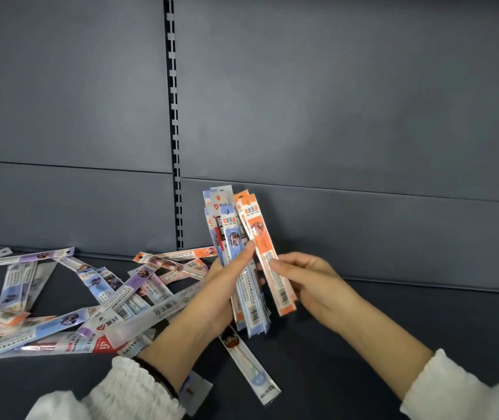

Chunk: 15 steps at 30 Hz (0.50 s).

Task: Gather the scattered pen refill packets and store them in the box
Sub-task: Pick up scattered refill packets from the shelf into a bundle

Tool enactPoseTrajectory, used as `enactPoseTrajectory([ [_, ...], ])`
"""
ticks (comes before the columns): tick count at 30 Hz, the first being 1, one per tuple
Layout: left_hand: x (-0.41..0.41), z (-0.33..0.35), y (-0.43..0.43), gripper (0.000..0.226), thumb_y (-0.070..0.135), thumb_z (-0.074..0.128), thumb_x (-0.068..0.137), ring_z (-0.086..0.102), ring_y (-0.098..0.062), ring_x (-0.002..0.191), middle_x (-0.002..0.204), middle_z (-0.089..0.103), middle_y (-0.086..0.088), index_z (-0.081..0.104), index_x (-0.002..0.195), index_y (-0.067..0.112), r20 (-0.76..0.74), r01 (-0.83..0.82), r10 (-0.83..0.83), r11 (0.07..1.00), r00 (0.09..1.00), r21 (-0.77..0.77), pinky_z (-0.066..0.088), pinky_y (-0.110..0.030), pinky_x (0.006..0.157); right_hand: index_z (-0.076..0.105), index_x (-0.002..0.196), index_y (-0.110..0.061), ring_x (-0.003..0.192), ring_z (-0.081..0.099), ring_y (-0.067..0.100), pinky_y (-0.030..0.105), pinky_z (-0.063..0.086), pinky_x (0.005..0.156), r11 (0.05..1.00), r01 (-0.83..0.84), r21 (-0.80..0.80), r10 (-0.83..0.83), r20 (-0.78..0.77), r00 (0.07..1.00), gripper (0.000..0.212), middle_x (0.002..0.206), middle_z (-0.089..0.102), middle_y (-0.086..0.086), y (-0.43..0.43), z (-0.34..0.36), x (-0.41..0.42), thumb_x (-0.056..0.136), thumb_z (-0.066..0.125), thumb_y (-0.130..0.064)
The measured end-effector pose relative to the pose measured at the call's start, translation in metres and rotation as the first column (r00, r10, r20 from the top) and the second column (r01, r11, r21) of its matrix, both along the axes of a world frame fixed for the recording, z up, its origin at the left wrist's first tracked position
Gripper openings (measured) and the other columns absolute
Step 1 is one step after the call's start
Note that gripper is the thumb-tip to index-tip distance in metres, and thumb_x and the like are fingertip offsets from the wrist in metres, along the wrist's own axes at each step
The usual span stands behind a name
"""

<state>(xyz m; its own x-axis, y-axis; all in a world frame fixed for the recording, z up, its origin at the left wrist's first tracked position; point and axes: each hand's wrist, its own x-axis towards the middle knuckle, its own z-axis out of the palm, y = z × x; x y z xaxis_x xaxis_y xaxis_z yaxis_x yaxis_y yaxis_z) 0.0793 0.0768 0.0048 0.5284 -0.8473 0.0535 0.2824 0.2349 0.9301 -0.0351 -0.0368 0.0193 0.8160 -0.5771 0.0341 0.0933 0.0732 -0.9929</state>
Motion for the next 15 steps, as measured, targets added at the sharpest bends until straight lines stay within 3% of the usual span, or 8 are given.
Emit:
enactPoseTrajectory([
  [5, -0.002, 0.001, 0.002, 0.060, 0.046, 0.068, 0.072, 0.066, -0.021, 0.109, 0.116, 0.071, -0.002, 0.058, 0.127, 0.025, 0.037, -0.008, 0.007, 0.999, 0.999, 0.032, 0.045, -0.053, 0.100, 0.074, 0.093, -0.005, 0.089, 0.072, 0.023, 0.033, 0.057, 0.082, 0.993, 0.011, -0.119, -0.015, -0.029, 0.999, 0.016, 0.093, 0.076, 0.011, 0.009, -0.001, -0.001, 0.080, 0.073, -0.015],
  [10, -0.006, 0.006, 0.005, 0.038, 0.038, 0.063, 0.078, 0.063, -0.012, 0.114, 0.120, 0.069, 0.010, 0.064, 0.116, 0.035, 0.126, 0.031, -0.025, 0.999, 0.992, -0.042, 0.047, -0.043, 0.096, 0.076, 0.091, -0.009, 0.096, 0.069, 0.028, 0.041, 0.051, 0.089, 0.976, 0.006, -0.217, -0.021, -0.066, 0.998, 0.015, 0.093, 0.076, 0.009, 0.011, 0.000, -0.002, 0.079, 0.075, -0.018],
  [12, -0.007, 0.007, 0.006, 0.032, 0.036, 0.063, 0.080, 0.064, -0.012, 0.113, 0.120, 0.069, 0.008, 0.068, 0.112, 0.034, 0.120, 0.060, -0.054, 0.997, 0.991, -0.047, 0.048, -0.043, 0.095, 0.073, 0.086, -0.009, 0.093, 0.070, 0.027, 0.039, 0.051, 0.083, 0.973, 0.010, -0.229, -0.030, -0.081, 0.996, 0.013, 0.092, 0.076, 0.009, 0.013, -0.002, -0.002, 0.079, 0.075, -0.019],
  [15, -0.005, 0.006, 0.006, 0.024, 0.036, 0.067, 0.083, 0.062, -0.017, 0.116, 0.120, 0.070, 0.006, 0.073, 0.105, 0.031, 0.131, 0.046, -0.044, 0.999, 0.990, -0.008, 0.047, -0.045, 0.097, 0.058, 0.081, -0.013, 0.077, 0.069, 0.013, 0.026, 0.048, 0.066, 0.968, 0.029, -0.251, -0.055, -0.096, 0.994, 0.020, 0.086, 0.076, 0.007, 0.016, 0.002, -0.003, 0.078, 0.076, -0.018],
])
